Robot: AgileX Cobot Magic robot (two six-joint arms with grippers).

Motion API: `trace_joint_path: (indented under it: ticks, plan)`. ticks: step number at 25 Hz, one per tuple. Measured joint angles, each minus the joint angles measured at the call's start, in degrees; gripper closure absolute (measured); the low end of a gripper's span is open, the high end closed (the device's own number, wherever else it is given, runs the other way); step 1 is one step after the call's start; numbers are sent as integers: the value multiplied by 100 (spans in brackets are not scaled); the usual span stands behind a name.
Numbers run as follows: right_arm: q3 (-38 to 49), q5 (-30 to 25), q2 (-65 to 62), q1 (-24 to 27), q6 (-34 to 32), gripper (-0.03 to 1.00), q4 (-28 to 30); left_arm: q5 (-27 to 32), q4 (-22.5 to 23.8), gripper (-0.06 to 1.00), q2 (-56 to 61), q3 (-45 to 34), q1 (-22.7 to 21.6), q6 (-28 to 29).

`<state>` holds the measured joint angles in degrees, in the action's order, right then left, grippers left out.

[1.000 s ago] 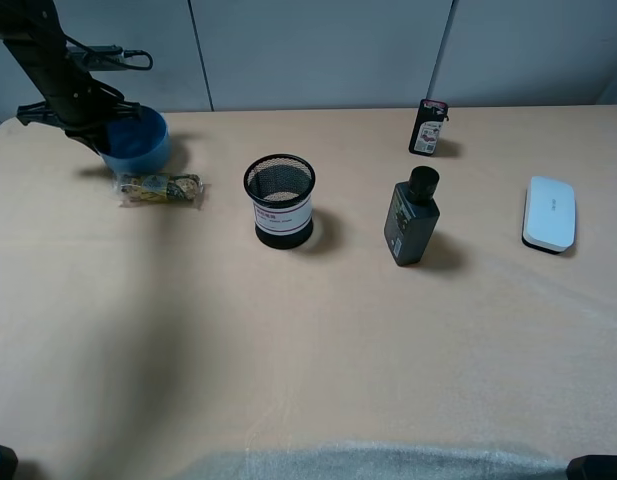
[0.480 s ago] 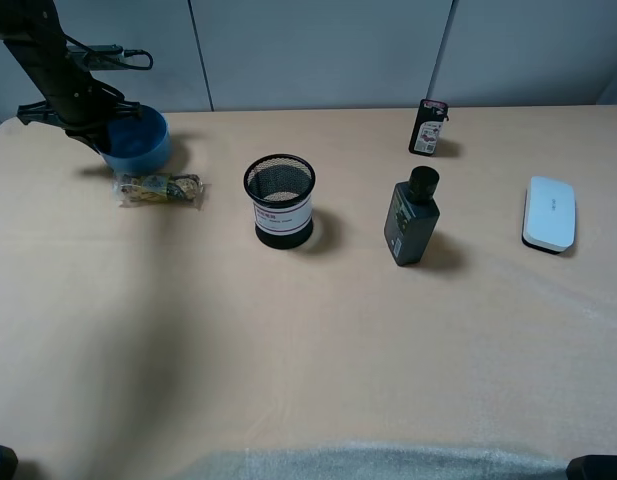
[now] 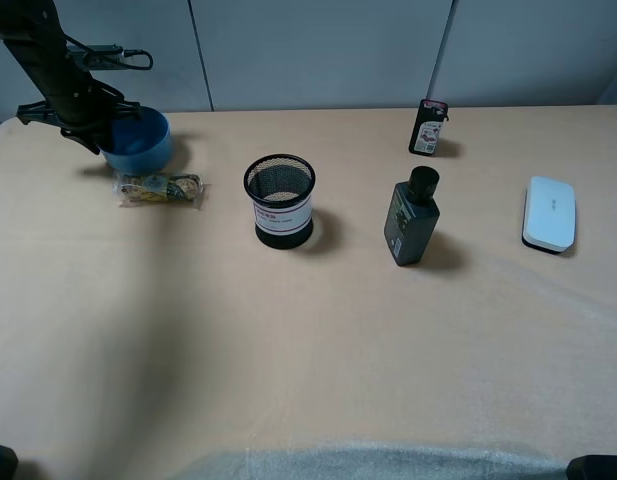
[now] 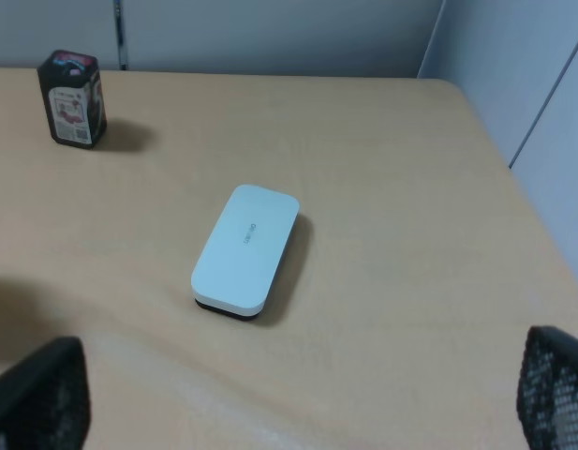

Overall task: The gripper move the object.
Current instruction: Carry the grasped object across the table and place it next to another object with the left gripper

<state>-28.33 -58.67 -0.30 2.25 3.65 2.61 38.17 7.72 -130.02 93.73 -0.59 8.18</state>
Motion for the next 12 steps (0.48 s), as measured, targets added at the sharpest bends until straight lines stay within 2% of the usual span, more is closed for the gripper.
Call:
trace_joint_path:
  ticks: [3,4,7,12]
  plan:
    - [0,0,0,0,0,27,0,0,0,44,0,0,0,0]
    - [0,0,0,0,0,27,0,0,0,44,0,0,0,0]
    - [0,0,0,0,0,27,0,0,0,26,0,0,0,0]
    - [0,0,0,0,0,27,0,0,0,22,0,0,0,15]
